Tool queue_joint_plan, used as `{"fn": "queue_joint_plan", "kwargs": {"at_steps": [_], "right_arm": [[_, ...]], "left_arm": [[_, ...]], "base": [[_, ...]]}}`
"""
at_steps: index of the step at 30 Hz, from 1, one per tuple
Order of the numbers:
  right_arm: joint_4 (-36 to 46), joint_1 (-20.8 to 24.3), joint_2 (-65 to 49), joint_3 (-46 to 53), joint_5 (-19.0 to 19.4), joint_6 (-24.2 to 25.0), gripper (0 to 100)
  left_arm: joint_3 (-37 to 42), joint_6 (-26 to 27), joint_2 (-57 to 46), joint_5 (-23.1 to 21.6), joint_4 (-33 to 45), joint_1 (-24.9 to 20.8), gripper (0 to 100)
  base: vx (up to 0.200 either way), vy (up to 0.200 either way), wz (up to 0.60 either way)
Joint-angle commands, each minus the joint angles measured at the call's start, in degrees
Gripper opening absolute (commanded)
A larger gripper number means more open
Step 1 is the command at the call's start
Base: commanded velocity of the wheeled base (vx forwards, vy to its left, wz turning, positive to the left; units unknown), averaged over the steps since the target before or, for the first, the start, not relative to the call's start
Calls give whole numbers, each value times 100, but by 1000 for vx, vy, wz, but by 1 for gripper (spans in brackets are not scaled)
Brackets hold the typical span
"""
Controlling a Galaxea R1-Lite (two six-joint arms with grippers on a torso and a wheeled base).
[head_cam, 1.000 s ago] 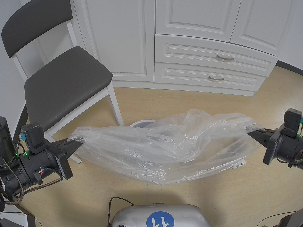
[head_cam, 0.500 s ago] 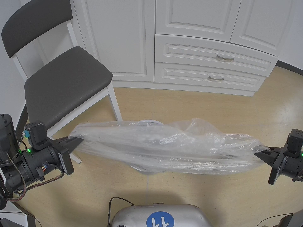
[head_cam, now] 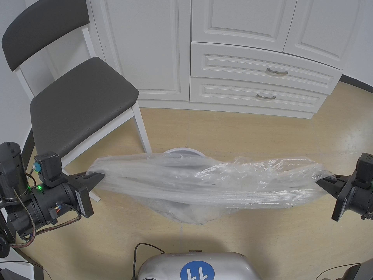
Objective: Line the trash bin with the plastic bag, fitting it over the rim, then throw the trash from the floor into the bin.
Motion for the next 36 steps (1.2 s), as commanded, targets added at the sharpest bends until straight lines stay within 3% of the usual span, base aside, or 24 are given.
{"fn": "queue_joint_plan", "kwargs": {"at_steps": [1, 21, 30, 36], "right_arm": [[-8, -4, 27, -162, -101, 148, 0], [62, -13, 62, -619, 22, 1088, 0], [757, -75, -105, -1023, 769, 1659, 0], [976, -242, -43, -1163, 1358, 1985, 0]], "left_arm": [[10, -2, 160, 8, -1, 43, 0], [-52, -2, 204, -10, -1, 359, 0], [-96, -11, 134, -397, -1, 772, 0], [-87, -353, -235, -1152, -10, 869, 0]], "base": [[0, 0, 0], [0, 0, 0], [0, 0, 0], [0, 0, 0]]}}
